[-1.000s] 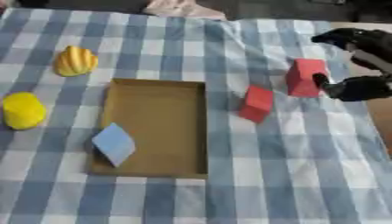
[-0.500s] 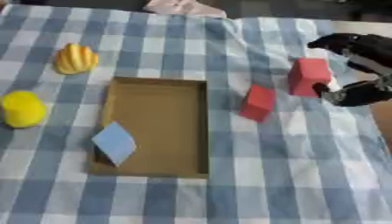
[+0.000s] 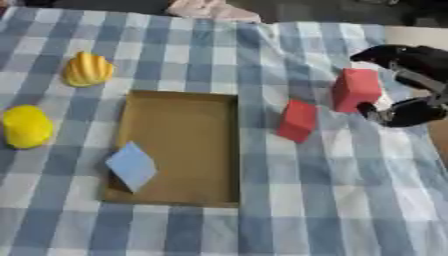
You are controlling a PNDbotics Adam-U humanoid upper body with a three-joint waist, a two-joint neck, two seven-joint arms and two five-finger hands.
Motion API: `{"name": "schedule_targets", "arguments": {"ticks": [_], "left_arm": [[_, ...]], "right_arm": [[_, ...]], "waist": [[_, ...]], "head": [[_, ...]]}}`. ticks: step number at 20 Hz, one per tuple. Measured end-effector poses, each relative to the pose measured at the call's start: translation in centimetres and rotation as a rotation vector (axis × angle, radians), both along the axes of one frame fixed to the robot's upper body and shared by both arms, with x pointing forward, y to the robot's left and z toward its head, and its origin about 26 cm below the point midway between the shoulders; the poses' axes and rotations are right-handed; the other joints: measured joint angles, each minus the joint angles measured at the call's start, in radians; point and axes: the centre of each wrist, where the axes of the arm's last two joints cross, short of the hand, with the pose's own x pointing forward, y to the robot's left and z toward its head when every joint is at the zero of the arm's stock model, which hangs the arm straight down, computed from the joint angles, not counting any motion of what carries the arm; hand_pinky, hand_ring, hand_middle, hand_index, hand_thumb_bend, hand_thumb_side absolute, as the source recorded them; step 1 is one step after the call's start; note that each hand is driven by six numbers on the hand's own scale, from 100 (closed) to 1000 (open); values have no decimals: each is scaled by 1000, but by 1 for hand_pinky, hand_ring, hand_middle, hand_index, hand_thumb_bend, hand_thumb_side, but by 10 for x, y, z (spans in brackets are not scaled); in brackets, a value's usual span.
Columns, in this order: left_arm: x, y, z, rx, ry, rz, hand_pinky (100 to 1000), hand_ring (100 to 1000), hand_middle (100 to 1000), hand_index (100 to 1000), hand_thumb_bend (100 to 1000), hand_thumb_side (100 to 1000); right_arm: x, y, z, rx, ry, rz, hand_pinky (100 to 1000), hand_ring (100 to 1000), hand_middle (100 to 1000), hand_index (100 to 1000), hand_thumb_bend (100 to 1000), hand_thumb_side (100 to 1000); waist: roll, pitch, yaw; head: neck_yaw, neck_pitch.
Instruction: Pick up objects on the table and place them in the box.
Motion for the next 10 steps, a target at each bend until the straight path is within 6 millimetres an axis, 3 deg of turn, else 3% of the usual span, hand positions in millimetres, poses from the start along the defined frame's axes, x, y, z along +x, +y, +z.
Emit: {"name": "schedule_targets", "arguments": {"ticks": [4, 10], "left_arm": [[0, 0, 1, 0, -3, -2, 820, 792, 693, 820, 135, 830], [1, -1, 2, 1, -5, -4, 820, 793, 691, 816, 137, 834]], "right_arm": [[4, -4, -2, -12, -8, -28, 937, 1000, 919, 1000, 247, 297], [10, -11, 0, -4, -32, -69, 932, 1000, 908, 976, 272, 297]], "waist": [[1, 6, 5], [-1, 14, 10]], "head": [[-3, -7], [-6, -15]]}}
